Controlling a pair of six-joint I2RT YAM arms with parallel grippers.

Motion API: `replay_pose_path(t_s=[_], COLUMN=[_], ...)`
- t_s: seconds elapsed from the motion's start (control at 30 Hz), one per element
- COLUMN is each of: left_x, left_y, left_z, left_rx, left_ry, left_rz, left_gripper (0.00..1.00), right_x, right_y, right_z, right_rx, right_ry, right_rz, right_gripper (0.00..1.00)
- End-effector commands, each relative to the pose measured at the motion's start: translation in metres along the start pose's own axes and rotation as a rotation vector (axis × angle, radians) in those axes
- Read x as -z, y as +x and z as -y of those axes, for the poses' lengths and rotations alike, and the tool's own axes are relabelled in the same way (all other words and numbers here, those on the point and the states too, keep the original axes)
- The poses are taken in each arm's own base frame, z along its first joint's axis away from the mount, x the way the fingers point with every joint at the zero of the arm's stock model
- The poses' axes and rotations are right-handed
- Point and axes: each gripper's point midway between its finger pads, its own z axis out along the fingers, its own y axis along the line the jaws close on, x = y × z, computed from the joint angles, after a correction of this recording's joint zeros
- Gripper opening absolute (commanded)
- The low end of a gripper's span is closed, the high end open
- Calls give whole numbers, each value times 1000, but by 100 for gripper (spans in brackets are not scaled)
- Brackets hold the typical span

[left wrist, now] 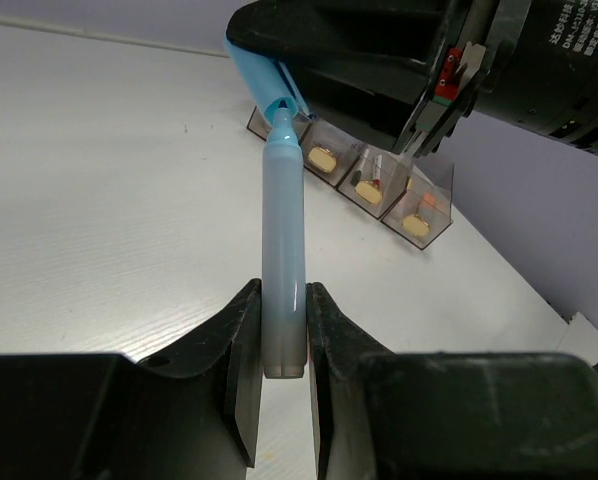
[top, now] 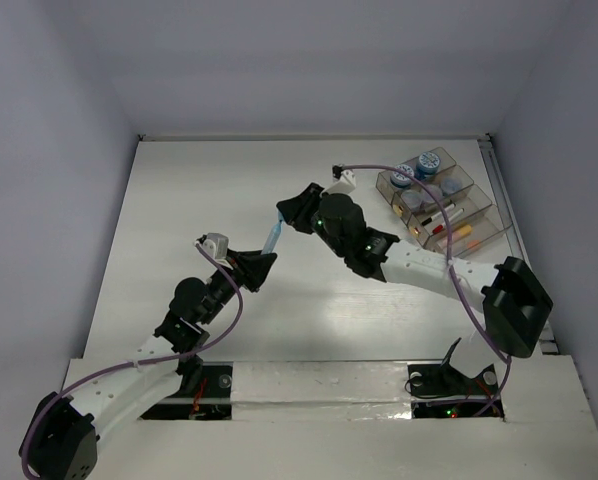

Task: Sort the stationery into containers
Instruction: Close the pen cap on the pen.

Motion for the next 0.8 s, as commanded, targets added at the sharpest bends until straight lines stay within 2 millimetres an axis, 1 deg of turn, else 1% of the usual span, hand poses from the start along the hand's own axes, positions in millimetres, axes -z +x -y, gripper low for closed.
replay_pose_path(t_s=[0.0,0.03,0.17,0.2,0.3,0.33,0.4,0.43,0.53,0.6,0.63,0.67,0.73,0.77], left_x=[-5,-6,-5,-5,-6,-6,-6,-6,-5,-4,-4,-3,-2,-2], left_y=[-31,-32,-33,-33,-32,-32,-33,-34,-35,-37,-39,-38,-42,-43], left_z=[18,18,17,17,15,15,14,14,12,12,11,10,9,8], left_rx=[-18,-18,-18,-18,-14,-16,-16,-15,-15,-15,-13,-14,-12,-12], left_ry=[54,52,48,48,39,37,33,31,21,16,11,7,-3,-5], left_rz=[92,92,94,94,92,93,95,100,109,115,122,125,142,147], left_gripper=[0,0,0,0,0,0,0,0,0,0,0,0,0,0], right_x=[-3,-2,-2,0,1,3,3,5,6,10,11,11,17,18], right_y=[-8,-4,-4,0,-4,-1,-2,1,6,16,17,15,20,18], right_z=[-21,-24,-23,-26,-27,-29,-28,-31,-32,-33,-35,-33,-34,-32], right_rx=[-35,-34,-35,-35,-41,-37,-37,-38,-47,-52,-62,-66,-90,-102], right_ry=[-58,-65,-65,-72,-80,-83,-80,-87,-92,-90,-98,-91,-90,-89], right_rz=[32,26,30,24,40,36,42,38,35,32,44,59,80,96], right_gripper=[0,0,0,0,0,0,0,0,0,0,0,0,0,0])
